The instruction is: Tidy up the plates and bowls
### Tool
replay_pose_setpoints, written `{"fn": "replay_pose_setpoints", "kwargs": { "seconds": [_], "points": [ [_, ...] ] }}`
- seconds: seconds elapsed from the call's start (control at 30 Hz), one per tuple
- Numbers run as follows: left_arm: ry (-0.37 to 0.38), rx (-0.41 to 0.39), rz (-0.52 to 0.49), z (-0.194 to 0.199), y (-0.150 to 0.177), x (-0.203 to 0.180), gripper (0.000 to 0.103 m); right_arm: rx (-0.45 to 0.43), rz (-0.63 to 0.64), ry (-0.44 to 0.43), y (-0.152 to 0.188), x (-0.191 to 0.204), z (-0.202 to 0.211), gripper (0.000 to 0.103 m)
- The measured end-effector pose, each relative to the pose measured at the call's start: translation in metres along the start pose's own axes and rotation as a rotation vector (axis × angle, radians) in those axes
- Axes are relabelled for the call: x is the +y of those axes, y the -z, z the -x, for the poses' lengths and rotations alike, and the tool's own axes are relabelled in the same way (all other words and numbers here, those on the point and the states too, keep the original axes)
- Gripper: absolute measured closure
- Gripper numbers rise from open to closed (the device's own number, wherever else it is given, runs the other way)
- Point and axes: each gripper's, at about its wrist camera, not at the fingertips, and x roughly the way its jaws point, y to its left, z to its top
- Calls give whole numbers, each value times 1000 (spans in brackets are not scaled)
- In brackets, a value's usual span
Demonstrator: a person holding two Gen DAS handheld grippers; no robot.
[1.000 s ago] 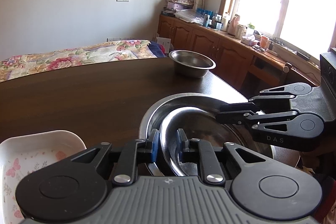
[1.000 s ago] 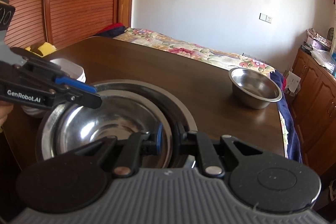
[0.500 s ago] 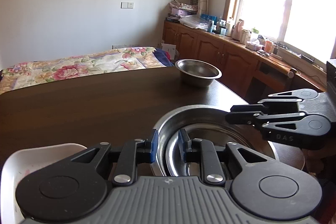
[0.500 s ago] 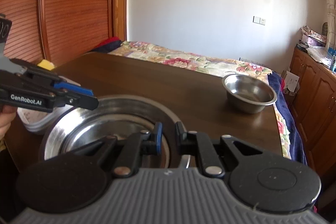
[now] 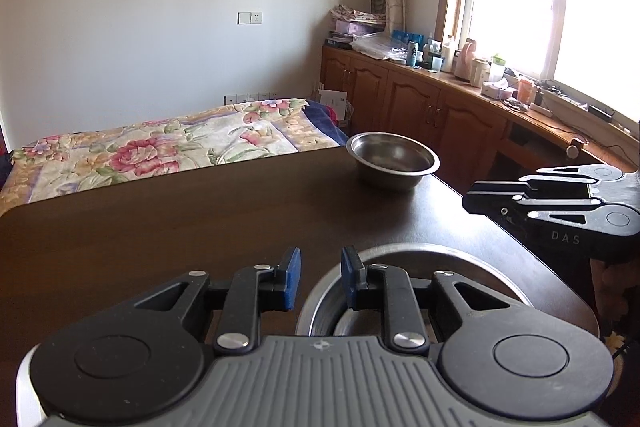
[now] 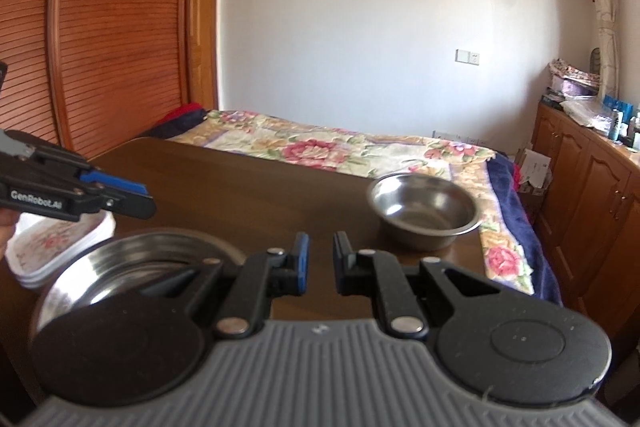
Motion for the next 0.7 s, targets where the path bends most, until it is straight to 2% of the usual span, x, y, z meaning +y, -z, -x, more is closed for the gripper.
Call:
{"fn": "replay_pose_setpoints", "kwargs": {
  "seconds": [0.3,0.57,0.6,0.7],
  "points": [
    [-7,6,-45,-24,-30,-8,79,-17,-25,48,-6,-35,-18,88],
    [4,20,-92,-54,-58,-15,74,-21,-59,85,-6,-63,-41,88],
    [3,20,-98,-58,-61,-16,73,-19,-64,88,-6,-67,-43,87],
    [13,17,-106,-67,-69,-17,62,-18,-80,97,-4,-75,-50,72]
  ]
}}
